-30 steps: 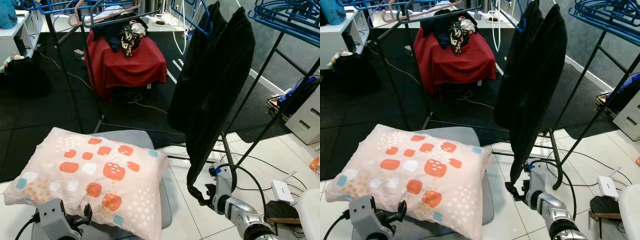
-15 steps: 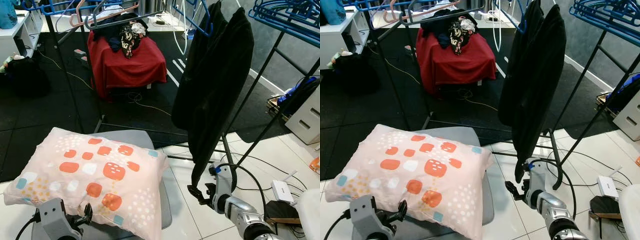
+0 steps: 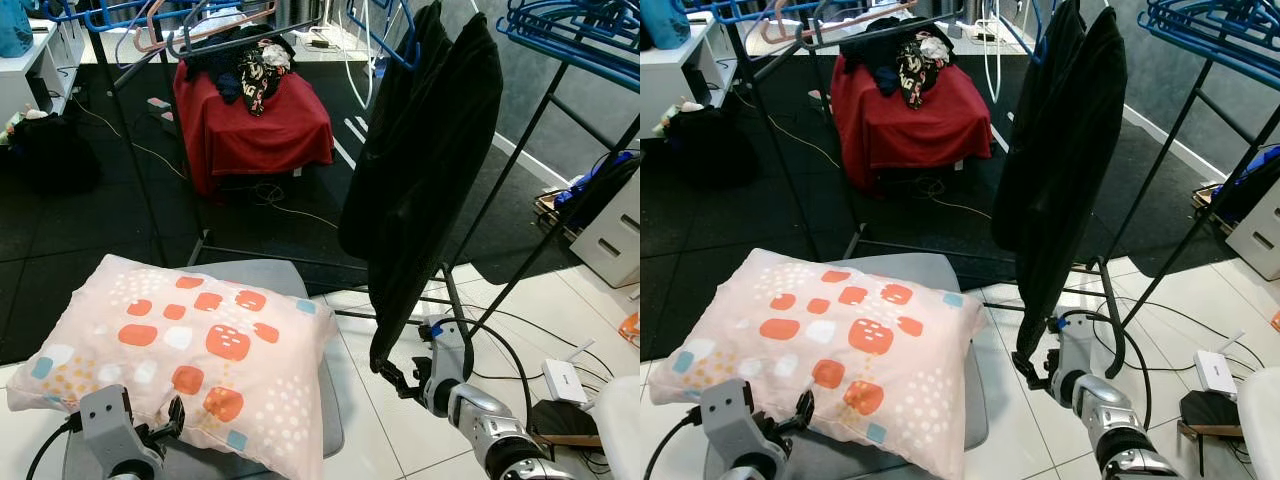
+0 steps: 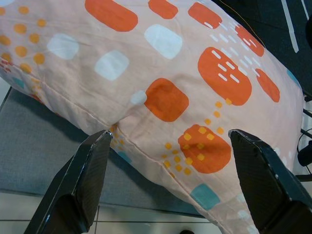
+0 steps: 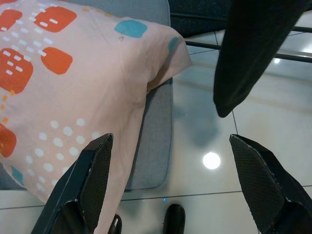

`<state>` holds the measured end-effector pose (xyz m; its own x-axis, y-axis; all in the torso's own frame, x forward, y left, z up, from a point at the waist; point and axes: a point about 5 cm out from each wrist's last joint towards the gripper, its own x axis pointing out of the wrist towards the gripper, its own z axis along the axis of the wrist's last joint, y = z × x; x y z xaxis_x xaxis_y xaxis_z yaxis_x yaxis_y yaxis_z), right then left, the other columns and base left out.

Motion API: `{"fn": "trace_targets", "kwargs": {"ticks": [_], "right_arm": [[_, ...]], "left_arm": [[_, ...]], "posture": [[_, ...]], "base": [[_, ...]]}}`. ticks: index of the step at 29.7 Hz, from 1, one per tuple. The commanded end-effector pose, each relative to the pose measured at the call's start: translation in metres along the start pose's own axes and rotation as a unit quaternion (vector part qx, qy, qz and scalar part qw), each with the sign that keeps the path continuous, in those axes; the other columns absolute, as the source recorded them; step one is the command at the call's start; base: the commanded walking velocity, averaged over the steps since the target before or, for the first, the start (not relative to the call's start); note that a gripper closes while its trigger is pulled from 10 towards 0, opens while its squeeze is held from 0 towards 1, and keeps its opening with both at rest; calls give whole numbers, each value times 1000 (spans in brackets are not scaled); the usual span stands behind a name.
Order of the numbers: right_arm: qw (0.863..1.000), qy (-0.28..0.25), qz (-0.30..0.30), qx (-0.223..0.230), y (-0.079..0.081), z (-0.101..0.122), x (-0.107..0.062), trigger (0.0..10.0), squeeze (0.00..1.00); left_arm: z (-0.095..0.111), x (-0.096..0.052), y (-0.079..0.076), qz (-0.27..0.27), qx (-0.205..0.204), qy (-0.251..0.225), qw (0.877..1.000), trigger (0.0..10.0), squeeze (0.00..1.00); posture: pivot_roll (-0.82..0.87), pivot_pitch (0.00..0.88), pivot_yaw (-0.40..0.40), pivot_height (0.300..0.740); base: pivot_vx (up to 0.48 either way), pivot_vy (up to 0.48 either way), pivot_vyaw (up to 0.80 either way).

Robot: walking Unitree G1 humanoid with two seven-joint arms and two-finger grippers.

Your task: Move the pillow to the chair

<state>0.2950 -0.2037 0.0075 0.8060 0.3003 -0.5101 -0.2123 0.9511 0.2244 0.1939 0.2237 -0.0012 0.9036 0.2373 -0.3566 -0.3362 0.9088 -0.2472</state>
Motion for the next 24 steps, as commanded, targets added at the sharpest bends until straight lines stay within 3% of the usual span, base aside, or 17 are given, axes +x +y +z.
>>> {"fn": "trace_targets", "kwargs": {"ticks": [1, 11, 17, 20, 24], "right_arm": [[1000, 0, -5, 13, 0, 0, 0, 10000, 0], [1000, -4, 4, 17, 18, 1, 9, 10000, 0], [1000, -1, 0, 19, 12, -3, 6, 10000, 0], [1000, -1, -2, 20, -2, -6, -4, 10000, 0], [1000, -1, -3, 20, -7, -7, -9, 10000, 0]], "left_arm": [[-4, 0, 2, 3, 7, 13, 1000, 10000, 0], [-6, -2, 8, 9, 7, 14, 1000, 10000, 0], [-9, -3, 11, 10, 5, 19, 1000, 10000, 0], [-11, -5, 10, 10, 4, 20, 1000, 10000, 0], [-12, -6, 10, 10, 3, 20, 1000, 10000, 0]], "posture": [[-5, 57, -103, 740], [-3, 65, -99, 740], [-4, 78, -98, 740], [-4, 88, -101, 740], [-2, 88, -102, 740]], "base": [[0, 0, 0], [0, 0, 0], [0, 0, 0], [0, 0, 0], [0, 0, 0]]}}
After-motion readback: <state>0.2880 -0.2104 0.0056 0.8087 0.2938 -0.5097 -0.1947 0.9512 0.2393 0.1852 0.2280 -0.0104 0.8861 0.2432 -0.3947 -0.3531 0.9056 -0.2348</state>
